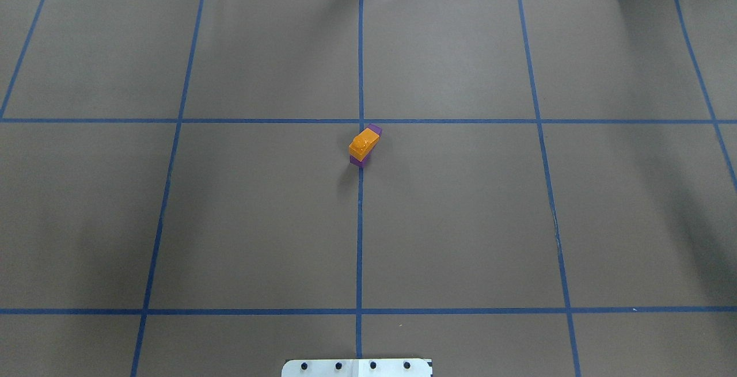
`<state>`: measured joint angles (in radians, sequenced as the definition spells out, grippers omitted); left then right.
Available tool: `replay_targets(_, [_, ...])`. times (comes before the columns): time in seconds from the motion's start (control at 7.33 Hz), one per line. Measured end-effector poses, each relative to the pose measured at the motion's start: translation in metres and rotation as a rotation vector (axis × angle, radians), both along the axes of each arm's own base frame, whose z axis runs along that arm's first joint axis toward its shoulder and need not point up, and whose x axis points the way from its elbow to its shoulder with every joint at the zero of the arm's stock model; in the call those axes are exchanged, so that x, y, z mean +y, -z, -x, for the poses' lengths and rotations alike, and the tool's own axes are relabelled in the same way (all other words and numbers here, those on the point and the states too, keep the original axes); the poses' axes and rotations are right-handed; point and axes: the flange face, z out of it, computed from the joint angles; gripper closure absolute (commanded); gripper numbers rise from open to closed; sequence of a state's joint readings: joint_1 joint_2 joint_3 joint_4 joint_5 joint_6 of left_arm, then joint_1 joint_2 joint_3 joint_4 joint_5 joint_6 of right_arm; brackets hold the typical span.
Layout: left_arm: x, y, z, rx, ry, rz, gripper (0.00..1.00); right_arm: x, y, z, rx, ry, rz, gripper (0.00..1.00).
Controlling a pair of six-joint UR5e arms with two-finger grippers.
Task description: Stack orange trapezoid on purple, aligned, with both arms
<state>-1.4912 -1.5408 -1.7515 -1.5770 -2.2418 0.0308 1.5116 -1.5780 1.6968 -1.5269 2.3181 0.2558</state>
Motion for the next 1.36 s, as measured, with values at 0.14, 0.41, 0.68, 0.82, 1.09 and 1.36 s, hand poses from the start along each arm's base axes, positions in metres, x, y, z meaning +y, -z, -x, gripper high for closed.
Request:
replay_targets(0.14, [0.001,-0.004,0.001,0.0,0.003,0.011,0.0,0.008,-0.008,-0.013,-0.027,0.013,-0.012,0.0])
replay_targets(0.41, [0.001,-0.008,0.001,0.0,0.003,0.022,0.0,0.015,-0.015,-0.022,-0.05,0.034,-0.022,0.0])
replay_targets(0.68, [0.002,-0.012,0.001,0.0,0.003,0.029,0.0,0.019,-0.016,-0.021,-0.061,0.041,-0.003,0.0])
replay_targets(0.82, [0.004,-0.02,0.001,0.006,-0.002,0.041,0.0,0.02,-0.017,-0.021,-0.064,0.042,0.001,0.0])
replay_targets(1.09, [0.011,-0.032,0.0,0.079,-0.045,0.041,0.0,0.021,-0.018,-0.021,-0.066,0.044,0.004,0.0])
replay_targets(1.36, [0.012,-0.031,0.001,0.117,-0.059,0.033,0.0,0.02,-0.016,-0.02,-0.067,0.044,0.002,0.0])
